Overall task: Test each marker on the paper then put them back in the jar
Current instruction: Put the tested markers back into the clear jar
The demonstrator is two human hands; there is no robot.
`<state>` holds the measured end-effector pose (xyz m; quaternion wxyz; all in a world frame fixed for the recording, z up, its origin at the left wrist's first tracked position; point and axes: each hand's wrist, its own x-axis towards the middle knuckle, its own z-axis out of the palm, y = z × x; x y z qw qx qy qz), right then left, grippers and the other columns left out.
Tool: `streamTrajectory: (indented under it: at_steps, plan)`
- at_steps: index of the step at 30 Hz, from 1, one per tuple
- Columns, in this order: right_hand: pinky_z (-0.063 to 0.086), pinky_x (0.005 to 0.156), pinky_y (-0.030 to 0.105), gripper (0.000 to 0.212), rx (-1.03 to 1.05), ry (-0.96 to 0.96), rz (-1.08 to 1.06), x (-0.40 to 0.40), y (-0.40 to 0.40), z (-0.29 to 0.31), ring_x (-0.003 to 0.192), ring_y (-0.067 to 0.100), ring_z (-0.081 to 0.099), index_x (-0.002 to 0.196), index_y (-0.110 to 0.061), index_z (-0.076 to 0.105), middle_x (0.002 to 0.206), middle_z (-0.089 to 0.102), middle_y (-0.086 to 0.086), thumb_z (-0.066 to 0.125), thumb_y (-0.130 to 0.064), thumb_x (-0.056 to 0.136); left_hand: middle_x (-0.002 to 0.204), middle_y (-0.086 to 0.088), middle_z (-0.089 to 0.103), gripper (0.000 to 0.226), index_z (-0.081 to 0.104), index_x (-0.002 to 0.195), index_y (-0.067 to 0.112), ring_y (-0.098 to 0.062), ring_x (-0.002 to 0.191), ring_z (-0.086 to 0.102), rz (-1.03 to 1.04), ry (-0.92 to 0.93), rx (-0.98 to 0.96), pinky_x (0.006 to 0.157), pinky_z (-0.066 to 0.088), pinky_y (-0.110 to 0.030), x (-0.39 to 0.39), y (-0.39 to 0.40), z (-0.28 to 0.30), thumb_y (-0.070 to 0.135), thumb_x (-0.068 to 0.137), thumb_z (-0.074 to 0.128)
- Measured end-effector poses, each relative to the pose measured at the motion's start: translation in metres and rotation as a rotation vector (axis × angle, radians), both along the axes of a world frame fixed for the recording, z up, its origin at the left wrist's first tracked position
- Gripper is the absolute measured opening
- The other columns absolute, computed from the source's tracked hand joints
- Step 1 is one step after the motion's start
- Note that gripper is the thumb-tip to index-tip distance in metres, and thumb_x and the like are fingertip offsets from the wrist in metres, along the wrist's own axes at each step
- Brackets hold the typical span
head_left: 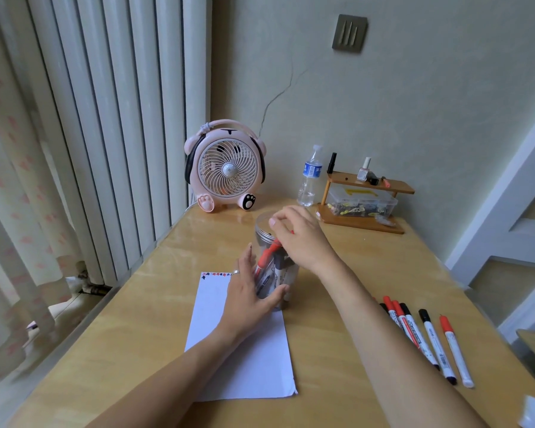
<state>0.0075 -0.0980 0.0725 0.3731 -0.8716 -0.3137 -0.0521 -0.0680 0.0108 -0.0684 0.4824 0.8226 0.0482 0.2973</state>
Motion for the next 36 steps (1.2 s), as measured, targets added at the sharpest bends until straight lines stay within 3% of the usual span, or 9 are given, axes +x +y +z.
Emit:
streamTrajectory:
  at_steps: [3,6,9,12,15,19,22,29,36]
  plan:
    - [0.036,0.117,0.043,0.057,0.028,0.145,0.006,-0.001,-0.001,0.007,0.145,0.021,0.038,0.147,-0.032,0.039,0.154,0.042,0.002,0.064,-0.043,0.097,0.154,0.001,0.043,0.111,0.011,0.161,0.024,-0.018,0.137,0.046,0.024,0.027,0.035,0.107,0.041,-0.031,-0.002,-0.003,0.001,0.072,0.077,0.065]
    - [0.044,0.105,0.037,0.074,0.155,0.257,-0.013,-0.004,-0.003,0.014,0.137,0.021,0.046,0.151,-0.034,0.031,0.149,0.046,0.003,0.073,-0.045,0.092,0.152,0.000,0.043,0.108,0.015,0.158,0.025,-0.019,0.136,0.046,0.020,0.055,0.020,0.103,0.042,-0.031,-0.004,-0.003,0.005,0.068,0.076,0.069]
    - [0.046,0.096,0.032,0.057,0.301,0.295,-0.070,-0.008,-0.010,0.013,0.129,0.016,0.052,0.145,-0.030,0.042,0.141,0.053,-0.001,0.061,-0.055,0.097,0.144,0.002,0.047,0.098,0.023,0.149,0.026,-0.020,0.131,0.048,0.008,0.117,-0.005,0.094,0.040,-0.029,0.000,0.003,0.014,0.050,0.075,0.083]
    - [0.045,0.092,0.033,0.038,0.364,0.252,-0.242,-0.001,-0.030,0.003,0.121,0.019,0.058,0.130,-0.022,0.057,0.131,0.061,-0.002,0.049,-0.050,0.105,0.135,0.000,0.054,0.094,0.031,0.140,0.022,-0.022,0.124,0.053,0.000,0.176,-0.033,0.089,0.044,-0.032,0.008,0.008,0.026,0.040,0.067,0.087]
    - [0.046,0.088,0.034,0.035,0.229,0.259,-0.451,0.012,-0.059,-0.017,0.114,0.025,0.058,0.127,-0.019,0.057,0.136,0.059,0.005,0.053,-0.045,0.102,0.130,0.001,0.057,0.093,0.035,0.137,0.020,-0.018,0.118,0.058,-0.019,0.168,-0.081,0.087,0.048,-0.030,0.009,0.003,0.033,0.033,0.064,0.092]
    - [0.036,0.112,0.052,0.077,-0.263,0.385,-0.649,0.015,-0.098,-0.048,0.141,0.038,0.033,0.151,-0.015,0.033,0.152,0.036,0.017,0.064,-0.054,0.093,0.131,0.003,0.056,0.095,0.034,0.142,0.017,-0.013,0.120,0.056,-0.058,0.120,-0.094,0.092,0.044,-0.026,0.003,-0.018,0.029,0.033,0.068,0.091]
    - [0.029,0.115,0.051,0.092,-0.484,0.398,-0.730,0.008,-0.122,-0.070,0.142,0.038,0.026,0.151,-0.012,0.028,0.153,0.028,0.019,0.067,-0.063,0.085,0.134,0.006,0.055,0.095,0.032,0.144,0.020,-0.010,0.124,0.053,-0.119,0.100,-0.108,0.096,0.043,-0.026,0.001,-0.035,0.026,0.037,0.069,0.088]
    - [0.028,0.111,0.043,0.091,-0.543,0.302,-0.825,0.004,-0.133,-0.099,0.139,0.031,0.025,0.139,-0.015,0.041,0.143,0.031,0.010,0.068,-0.075,0.076,0.131,0.019,0.053,0.091,0.036,0.142,0.019,0.014,0.121,0.048,-0.173,0.039,-0.143,0.090,0.038,-0.002,-0.004,-0.061,0.024,0.048,0.068,0.081]
    - [0.027,0.116,0.046,0.089,-0.458,0.290,-0.797,0.004,-0.134,-0.101,0.142,0.034,0.025,0.143,-0.013,0.032,0.147,0.030,0.013,0.073,-0.063,0.082,0.132,0.024,0.050,0.086,0.037,0.143,0.015,0.016,0.122,0.047,-0.176,-0.007,-0.148,0.090,0.037,0.000,-0.006,-0.063,0.020,0.037,0.074,0.083]
